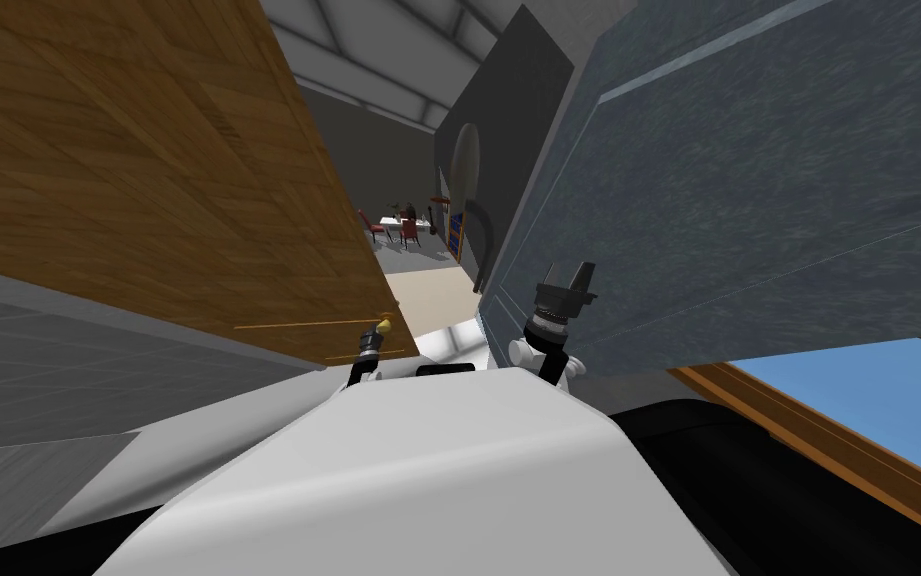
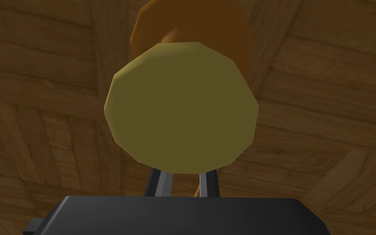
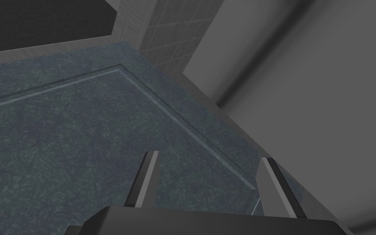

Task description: Pull the door open

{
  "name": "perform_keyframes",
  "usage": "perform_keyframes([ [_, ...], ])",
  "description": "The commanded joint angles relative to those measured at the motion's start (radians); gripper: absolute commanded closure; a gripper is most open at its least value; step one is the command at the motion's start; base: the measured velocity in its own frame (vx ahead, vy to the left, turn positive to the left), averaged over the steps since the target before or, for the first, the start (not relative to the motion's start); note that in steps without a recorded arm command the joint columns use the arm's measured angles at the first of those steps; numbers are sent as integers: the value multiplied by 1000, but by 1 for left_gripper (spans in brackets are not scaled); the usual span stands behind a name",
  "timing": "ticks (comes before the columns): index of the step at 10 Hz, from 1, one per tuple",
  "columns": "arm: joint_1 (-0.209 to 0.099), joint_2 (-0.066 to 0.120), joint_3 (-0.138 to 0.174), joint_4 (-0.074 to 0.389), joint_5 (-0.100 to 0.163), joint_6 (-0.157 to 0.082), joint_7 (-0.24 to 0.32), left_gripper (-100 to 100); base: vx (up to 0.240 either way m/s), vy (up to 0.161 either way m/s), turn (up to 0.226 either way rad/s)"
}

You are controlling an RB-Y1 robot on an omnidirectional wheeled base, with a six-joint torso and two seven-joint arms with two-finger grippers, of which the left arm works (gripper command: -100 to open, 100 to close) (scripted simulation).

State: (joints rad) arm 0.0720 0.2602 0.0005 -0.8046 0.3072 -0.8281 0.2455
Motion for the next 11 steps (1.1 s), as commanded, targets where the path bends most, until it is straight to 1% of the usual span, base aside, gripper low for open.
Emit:
perform_keyframes([
  [1,-17,-28,-43,-3,4,-8,29,100,-34,15,1],
  [4,-17,-28,-43,-3,4,-8,29,100,-19,3,9],
  [5,-17,-29,-58,-6,19,-8,57,100,-22,-1,-5],
  [11,-17,-29,-58,-6,19,-8,57,100,-12,5,3],
])
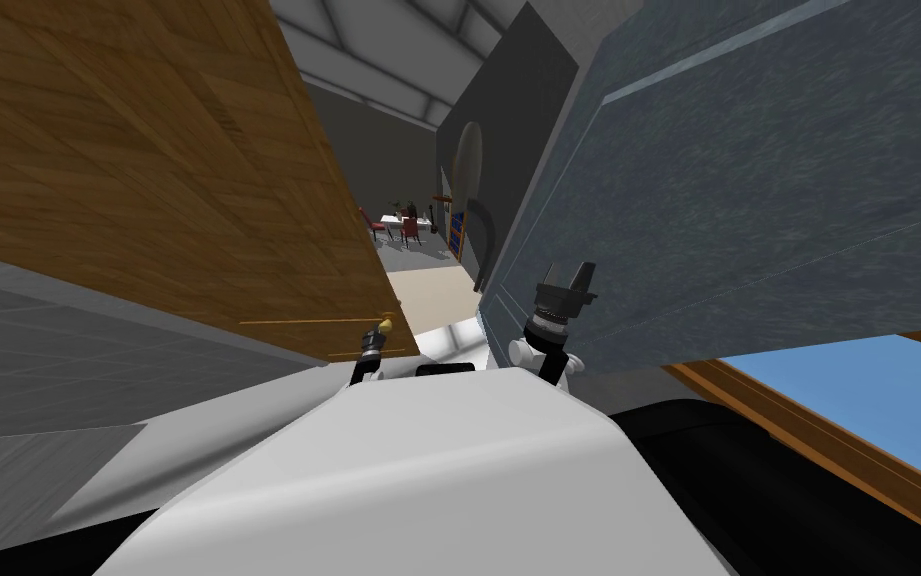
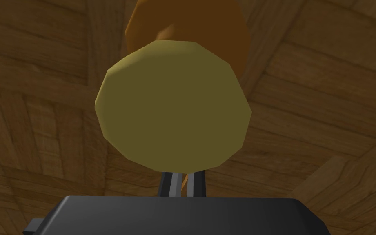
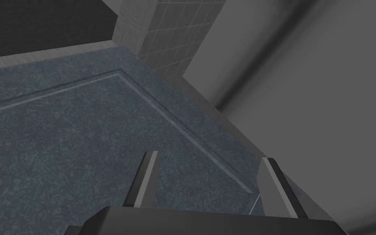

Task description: Pull the door open

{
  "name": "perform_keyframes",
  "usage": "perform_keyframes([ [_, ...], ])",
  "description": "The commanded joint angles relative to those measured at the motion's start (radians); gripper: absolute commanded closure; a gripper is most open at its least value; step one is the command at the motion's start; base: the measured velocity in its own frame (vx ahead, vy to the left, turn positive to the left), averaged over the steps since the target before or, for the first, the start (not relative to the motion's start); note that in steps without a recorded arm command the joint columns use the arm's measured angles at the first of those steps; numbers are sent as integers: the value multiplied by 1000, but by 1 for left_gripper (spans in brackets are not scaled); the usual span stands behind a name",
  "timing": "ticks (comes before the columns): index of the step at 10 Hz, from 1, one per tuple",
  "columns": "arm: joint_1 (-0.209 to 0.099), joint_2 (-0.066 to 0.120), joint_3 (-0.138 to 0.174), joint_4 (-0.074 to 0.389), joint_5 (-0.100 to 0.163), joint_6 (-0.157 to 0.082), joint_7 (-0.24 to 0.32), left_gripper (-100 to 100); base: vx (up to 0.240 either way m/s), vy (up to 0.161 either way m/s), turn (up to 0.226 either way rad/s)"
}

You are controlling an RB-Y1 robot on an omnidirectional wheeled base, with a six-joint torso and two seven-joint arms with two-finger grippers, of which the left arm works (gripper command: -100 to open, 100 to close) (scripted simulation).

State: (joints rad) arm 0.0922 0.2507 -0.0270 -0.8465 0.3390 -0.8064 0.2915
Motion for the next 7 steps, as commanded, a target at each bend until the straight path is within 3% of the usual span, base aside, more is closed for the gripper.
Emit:
perform_keyframes([
  [1,-38,-20,-31,35,-13,-29,11,100,-3,11,-14],
  [3,-38,-20,-31,35,-13,-29,11,100,4,-10,-9],
  [4,-14,5,-11,26,13,-15,45,-100,-22,38,13],
  [7,-14,7,-22,23,30,-15,95,-100,-63,-8,-68],
])
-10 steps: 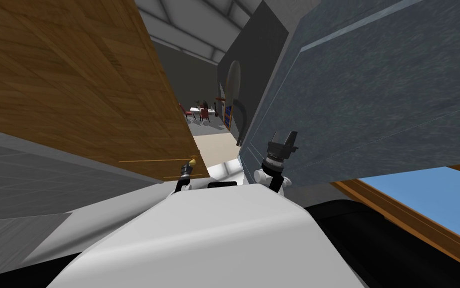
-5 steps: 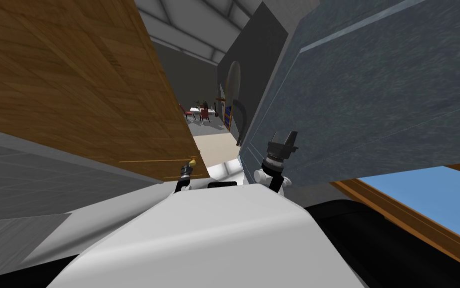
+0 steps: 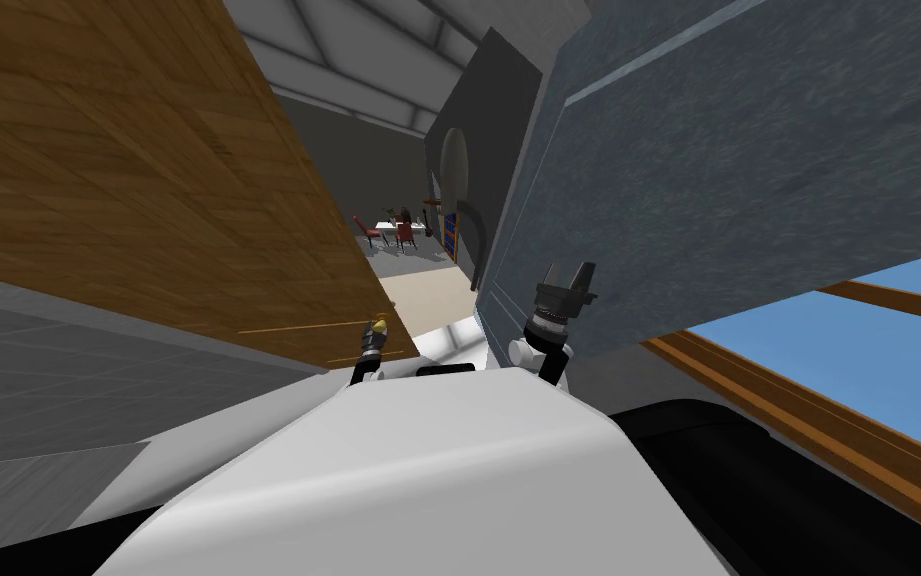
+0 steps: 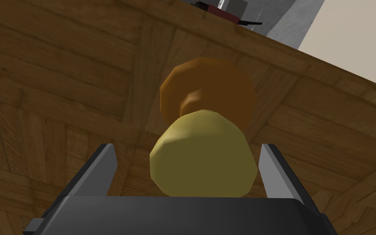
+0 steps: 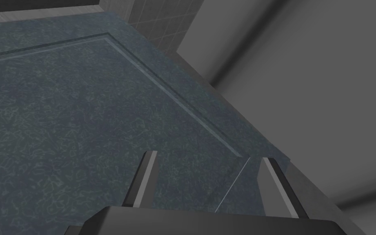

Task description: Pull the door open

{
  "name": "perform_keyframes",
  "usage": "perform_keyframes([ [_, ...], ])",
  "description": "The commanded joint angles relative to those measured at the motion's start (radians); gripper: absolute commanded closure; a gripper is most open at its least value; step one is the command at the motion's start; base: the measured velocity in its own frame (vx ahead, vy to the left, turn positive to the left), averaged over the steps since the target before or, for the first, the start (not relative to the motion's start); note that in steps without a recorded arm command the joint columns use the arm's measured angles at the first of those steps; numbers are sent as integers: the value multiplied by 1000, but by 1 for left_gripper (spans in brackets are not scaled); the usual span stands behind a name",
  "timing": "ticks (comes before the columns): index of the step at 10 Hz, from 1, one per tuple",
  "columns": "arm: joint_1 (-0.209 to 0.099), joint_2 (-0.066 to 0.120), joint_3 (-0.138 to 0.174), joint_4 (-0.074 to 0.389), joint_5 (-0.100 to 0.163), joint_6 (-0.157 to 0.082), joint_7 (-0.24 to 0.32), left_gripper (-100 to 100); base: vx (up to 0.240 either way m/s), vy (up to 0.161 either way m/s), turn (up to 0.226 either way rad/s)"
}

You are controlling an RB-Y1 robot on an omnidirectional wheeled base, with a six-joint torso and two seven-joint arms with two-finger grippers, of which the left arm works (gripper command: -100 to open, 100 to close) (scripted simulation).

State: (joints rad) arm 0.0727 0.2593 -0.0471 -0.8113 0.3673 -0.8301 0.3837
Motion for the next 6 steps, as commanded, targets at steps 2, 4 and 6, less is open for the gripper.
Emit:
perform_keyframes([
  [2,6,1,-16,-17,24,8,66,-100,-51,-11,-45],
  [4,7,3,-25,-20,37,7,103,-100,-61,17,-51],
  [6,8,6,-43,-27,67,6,168,-100,-56,25,-62],
])
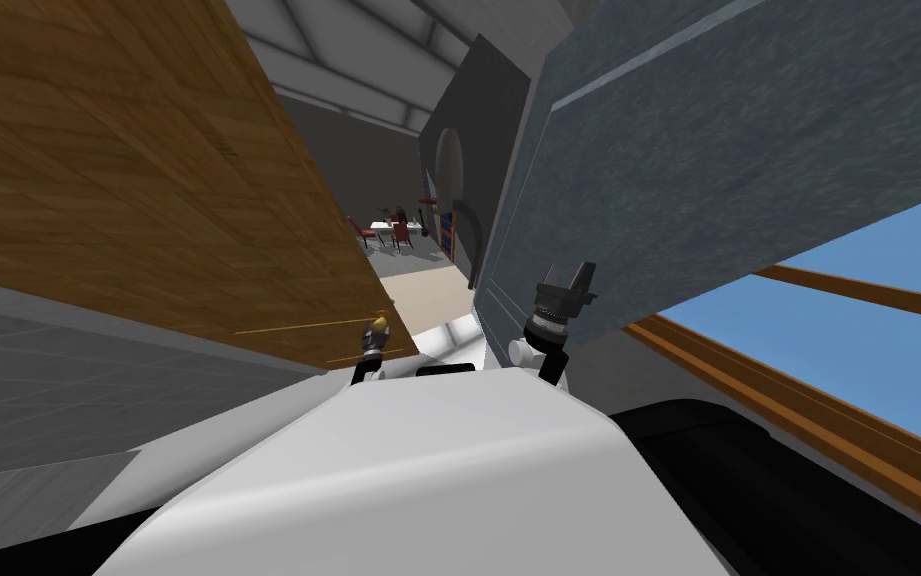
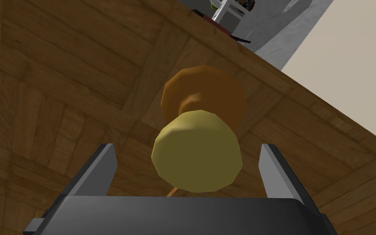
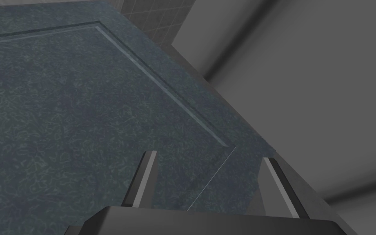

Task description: Pull the door open

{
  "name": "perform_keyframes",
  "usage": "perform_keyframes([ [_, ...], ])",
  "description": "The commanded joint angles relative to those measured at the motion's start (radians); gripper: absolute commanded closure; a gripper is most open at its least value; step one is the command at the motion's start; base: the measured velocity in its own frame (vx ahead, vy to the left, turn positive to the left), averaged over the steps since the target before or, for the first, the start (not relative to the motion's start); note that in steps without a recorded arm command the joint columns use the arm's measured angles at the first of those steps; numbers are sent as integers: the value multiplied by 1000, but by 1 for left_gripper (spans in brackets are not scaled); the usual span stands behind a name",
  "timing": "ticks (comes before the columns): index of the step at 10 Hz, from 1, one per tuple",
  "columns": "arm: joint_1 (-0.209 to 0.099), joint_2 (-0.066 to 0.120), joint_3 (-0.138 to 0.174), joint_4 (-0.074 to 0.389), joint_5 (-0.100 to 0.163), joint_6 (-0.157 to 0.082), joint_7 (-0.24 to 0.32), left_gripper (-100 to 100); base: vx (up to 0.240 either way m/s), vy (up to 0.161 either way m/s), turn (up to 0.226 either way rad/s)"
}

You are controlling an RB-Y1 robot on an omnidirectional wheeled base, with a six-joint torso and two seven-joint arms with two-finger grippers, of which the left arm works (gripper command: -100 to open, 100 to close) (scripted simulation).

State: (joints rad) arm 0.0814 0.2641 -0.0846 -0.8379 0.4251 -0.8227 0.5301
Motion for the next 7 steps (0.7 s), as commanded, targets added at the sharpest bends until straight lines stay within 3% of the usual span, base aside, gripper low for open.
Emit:
perform_keyframes([
  [1,-1,1,-6,0,9,-1,35,-100,-59,18,-28],
  [3,0,4,-27,-7,42,-2,99,-100,-68,8,-65],
  [6,1,6,-38,-11,59,-3,158,-100,-59,22,-39],
  [7,1,8,-49,-14,76,-3,198,-100,-52,9,-71],
])
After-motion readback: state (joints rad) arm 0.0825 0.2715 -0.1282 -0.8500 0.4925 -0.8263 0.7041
